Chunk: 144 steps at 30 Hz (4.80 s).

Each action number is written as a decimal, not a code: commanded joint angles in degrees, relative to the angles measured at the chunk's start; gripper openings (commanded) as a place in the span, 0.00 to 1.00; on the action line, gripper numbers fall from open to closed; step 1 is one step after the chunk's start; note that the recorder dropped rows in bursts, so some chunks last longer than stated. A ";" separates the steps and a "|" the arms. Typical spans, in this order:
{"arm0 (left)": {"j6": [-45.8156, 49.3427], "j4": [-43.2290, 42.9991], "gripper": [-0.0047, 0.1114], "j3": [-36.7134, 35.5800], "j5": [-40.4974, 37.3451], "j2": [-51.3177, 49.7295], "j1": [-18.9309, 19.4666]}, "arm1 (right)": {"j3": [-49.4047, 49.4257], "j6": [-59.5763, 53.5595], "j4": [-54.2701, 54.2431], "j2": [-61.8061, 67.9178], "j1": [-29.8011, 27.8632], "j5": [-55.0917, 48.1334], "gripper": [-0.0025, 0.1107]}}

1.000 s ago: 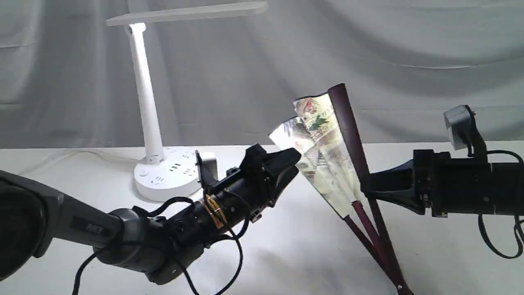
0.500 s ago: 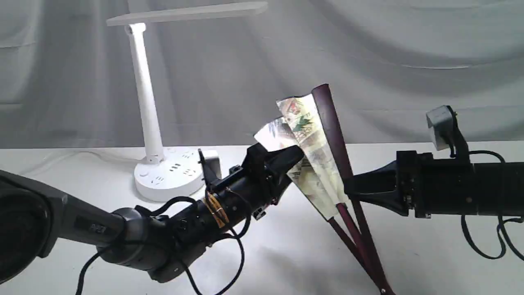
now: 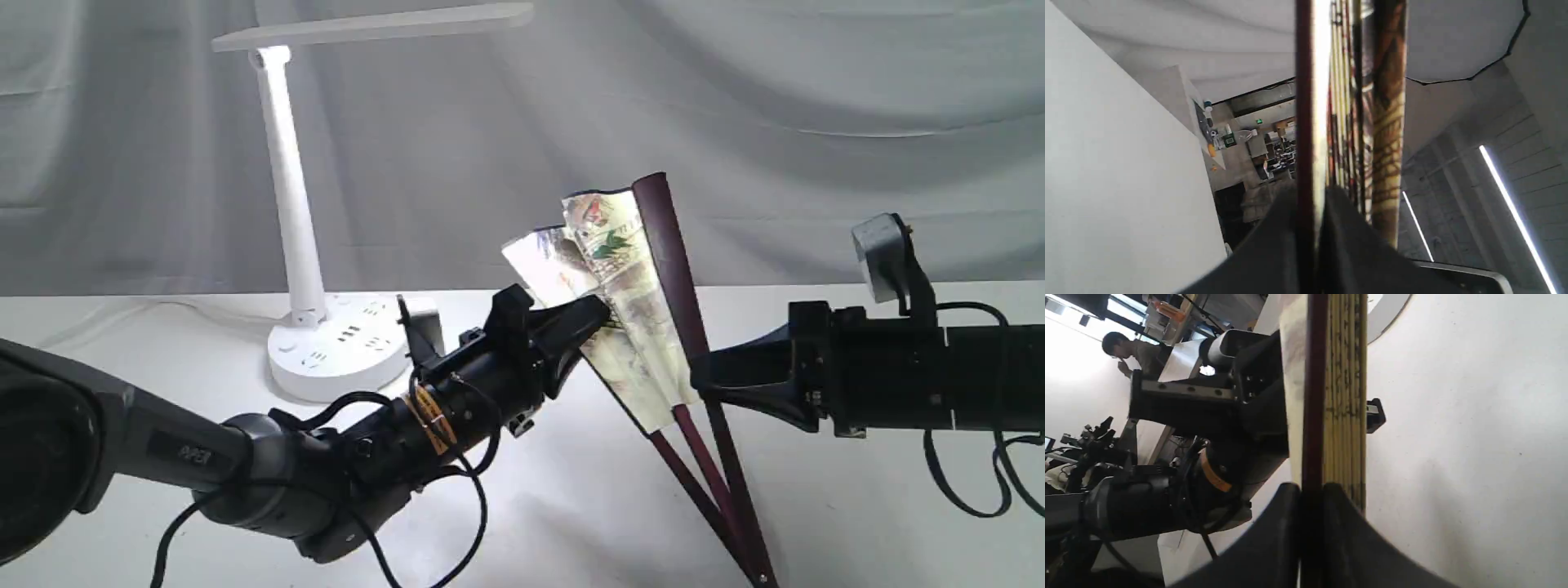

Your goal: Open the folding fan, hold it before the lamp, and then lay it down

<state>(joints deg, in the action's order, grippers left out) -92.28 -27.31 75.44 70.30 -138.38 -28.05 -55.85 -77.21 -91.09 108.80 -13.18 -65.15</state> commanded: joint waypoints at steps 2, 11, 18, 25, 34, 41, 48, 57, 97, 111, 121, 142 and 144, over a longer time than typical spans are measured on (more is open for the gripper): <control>-1.16 -0.59 0.04 0.18 -0.34 0.15 0.14 | 0.07 -0.55 -1.44 -0.37 0.06 0.03 0.03; -9.64 -4.09 0.04 0.18 -0.34 0.15 0.14 | 0.07 -0.55 -4.00 -0.37 0.06 0.03 0.36; -12.26 -7.70 0.04 0.18 -0.34 0.28 0.14 | 0.07 -0.73 -7.21 -0.37 0.06 2.75 0.38; -14.37 -12.39 0.04 0.18 -0.34 0.28 1.83 | -1.00 -0.75 -8.85 -0.37 0.06 5.05 0.38; -15.69 -15.86 0.04 0.18 -0.34 0.28 3.90 | -2.00 -0.18 -8.85 -0.37 0.06 11.70 0.38; -15.69 -15.86 0.04 0.18 -0.34 0.38 3.90 | -2.00 -0.44 -8.85 -0.37 0.06 12.45 0.38; -16.11 -16.67 0.04 0.18 -0.34 0.39 3.90 | -2.81 -0.72 -8.85 1.80 0.06 12.93 0.38; -17.09 -18.69 0.04 0.18 -0.34 1.03 4.12 | -9.69 2.88 -8.85 13.62 -1.02 -3.77 0.47; -13.85 -21.92 0.04 0.28 -0.34 0.84 4.12 | -10.92 3.36 -8.85 18.71 0.14 -4.81 0.06; -13.67 -14.88 0.04 0.28 -0.34 0.84 4.12 | -10.92 3.64 -8.85 18.71 -0.35 -4.81 0.02; -13.67 -10.45 0.04 0.28 -1.86 0.84 4.12 | -10.92 3.64 -8.85 18.71 -4.47 -4.81 0.02; -10.75 3.92 0.04 0.17 -1.86 0.84 4.12 | -10.92 3.05 -8.85 18.71 -17.70 -4.81 0.02; -10.75 5.28 0.04 0.17 -1.86 0.84 4.12 | -10.92 3.05 -8.85 18.71 -18.89 -4.81 0.02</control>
<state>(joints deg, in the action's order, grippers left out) -101.60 -29.52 75.44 65.99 -138.38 -24.28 -66.99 -70.74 -101.65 127.52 -31.01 -71.09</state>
